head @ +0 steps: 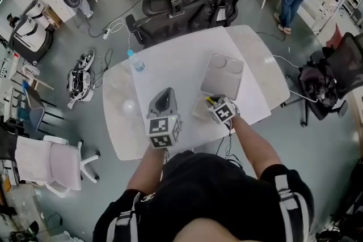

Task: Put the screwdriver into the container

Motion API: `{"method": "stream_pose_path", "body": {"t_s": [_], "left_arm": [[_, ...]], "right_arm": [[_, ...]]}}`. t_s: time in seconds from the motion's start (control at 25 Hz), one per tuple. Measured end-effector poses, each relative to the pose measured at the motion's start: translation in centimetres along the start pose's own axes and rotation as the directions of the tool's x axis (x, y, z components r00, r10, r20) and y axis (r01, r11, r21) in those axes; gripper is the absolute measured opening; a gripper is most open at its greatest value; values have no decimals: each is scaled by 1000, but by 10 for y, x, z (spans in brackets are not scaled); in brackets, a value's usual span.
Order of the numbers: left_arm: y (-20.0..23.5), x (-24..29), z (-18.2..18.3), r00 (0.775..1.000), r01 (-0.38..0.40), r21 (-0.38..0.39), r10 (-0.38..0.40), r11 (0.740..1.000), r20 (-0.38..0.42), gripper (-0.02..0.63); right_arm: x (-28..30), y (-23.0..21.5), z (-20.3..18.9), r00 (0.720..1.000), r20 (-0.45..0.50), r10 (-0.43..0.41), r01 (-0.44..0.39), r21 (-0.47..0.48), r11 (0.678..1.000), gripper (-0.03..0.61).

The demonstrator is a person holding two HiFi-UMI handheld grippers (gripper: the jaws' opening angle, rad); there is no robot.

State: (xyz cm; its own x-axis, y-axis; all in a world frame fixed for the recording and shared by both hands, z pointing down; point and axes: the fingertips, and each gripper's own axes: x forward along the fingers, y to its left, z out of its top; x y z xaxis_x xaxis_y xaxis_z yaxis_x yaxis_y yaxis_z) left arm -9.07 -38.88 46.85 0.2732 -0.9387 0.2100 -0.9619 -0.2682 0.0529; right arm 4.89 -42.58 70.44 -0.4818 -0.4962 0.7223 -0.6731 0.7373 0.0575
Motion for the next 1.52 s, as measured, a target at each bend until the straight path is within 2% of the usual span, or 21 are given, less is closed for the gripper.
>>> {"method": "stream_pose_path", "body": {"t_s": [0.16,0.36,0.56,0.76,0.88,1.12,1.44,1.52], "left_arm": [[6,0,-2,1000,-10,1,10,1000,-5,3],[12,3,-3,1000,-14,-3,14,1000,-7,3],[16,5,-5,1000,-18,-9,18,1000,-11,3],[23,6,-8,999,-28,-20,28,999,-16,3],[27,6,-10,999,-34,-24,34,999,-21,3],[30,8,-11,999,-39,-23,38,999,-28,3],[32,6,-14,998,-44,-18,43,999,-38,3],[33,5,-14,998,-48,-19,47,999,-37,3]], "right_arm": [[16,-3,-6,999,-50,-6,6,-8,1000,66],[38,7,-19,991,-120,58,-53,47,998,66],[48,9,-30,977,-202,70,-62,43,997,66],[57,16,-37,966,-242,91,-85,35,996,67],[57,13,-47,954,-292,71,-67,23,998,67],[62,7,-30,968,-248,31,-48,-64,997,67],[68,11,-37,968,-247,37,-52,-55,997,67],[66,12,-46,959,-281,39,-48,-27,998,67]]}}
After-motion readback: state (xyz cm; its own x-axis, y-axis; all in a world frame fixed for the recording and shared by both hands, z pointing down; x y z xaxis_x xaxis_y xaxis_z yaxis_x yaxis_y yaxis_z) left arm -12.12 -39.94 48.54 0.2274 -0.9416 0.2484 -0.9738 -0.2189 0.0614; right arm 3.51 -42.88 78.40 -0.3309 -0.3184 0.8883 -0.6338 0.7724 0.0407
